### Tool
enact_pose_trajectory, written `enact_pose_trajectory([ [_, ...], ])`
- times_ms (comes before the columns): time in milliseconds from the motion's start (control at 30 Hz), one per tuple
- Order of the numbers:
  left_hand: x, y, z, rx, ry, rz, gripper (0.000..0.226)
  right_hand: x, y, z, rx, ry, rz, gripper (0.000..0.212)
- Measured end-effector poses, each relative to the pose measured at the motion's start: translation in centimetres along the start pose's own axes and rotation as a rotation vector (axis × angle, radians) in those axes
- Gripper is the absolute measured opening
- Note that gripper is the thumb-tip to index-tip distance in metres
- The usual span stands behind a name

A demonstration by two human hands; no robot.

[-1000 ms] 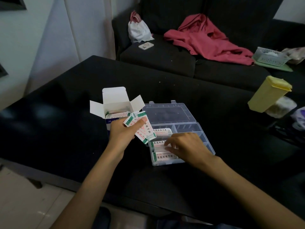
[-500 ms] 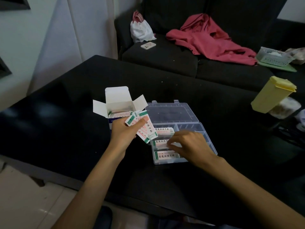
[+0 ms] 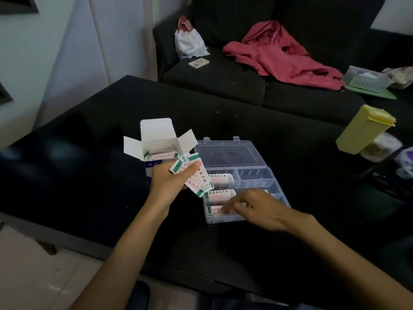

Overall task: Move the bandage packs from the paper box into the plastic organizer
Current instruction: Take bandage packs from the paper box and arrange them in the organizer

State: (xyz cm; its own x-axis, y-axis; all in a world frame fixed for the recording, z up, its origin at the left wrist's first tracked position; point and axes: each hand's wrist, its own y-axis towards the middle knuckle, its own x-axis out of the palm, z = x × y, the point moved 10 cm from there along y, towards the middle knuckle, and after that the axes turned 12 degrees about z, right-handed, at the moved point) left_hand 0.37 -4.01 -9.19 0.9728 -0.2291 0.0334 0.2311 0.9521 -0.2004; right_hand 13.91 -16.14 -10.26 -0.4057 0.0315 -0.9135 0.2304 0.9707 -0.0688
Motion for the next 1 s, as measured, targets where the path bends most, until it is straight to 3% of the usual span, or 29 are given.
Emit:
enact_pose_trajectory([
  [267, 0.1, -0.1, -0.1, -0.002, 0.021, 0.009, 0.014, 0.0, -1.2, -2.1, -0.131, -0.199, 0.015, 0.042],
  [333, 0.4, -0.3, -0.3, -0.016, 0.023, -0.003, 0.013, -1.8, -0.7, -1.7, 0.001, 0.001, 0.16, 0.05],
  [400, 1.0, -0.7, -0.5, -0.034, 0.026, -0.023, 0.011, -3.6, -0.1, -0.4, 0.207, 0.406, 0.318, 0.045],
  [467, 1.6, -1.2, -0.6, -0.043, 0.025, -0.038, 0.009, -2.8, 0.5, -0.4, 0.352, 0.746, 0.274, 0.023],
  [533, 2.2, -1.4, -1.0, -0.068, 0.0, -0.046, 0.009, -1.5, 0.6, -0.9, 0.428, 0.898, 0.24, 0.012],
  [633, 3.1, -1.8, -1.8, -0.156, -0.075, -0.103, 0.008, -0.8, 0.2, -0.2, 0.515, 1.054, 0.364, 0.016],
  [800, 5.1, -2.3, -1.8, -0.232, -0.126, -0.35, 0.018, -1.1, -0.4, 1.5, 0.584, 1.162, 0.528, 0.008],
  [1000, 4.3, -1.7, -1.3, -0.112, -0.01, -0.212, 0.016, -0.9, -0.2, 0.7, 0.538, 1.059, 0.455, 0.016],
])
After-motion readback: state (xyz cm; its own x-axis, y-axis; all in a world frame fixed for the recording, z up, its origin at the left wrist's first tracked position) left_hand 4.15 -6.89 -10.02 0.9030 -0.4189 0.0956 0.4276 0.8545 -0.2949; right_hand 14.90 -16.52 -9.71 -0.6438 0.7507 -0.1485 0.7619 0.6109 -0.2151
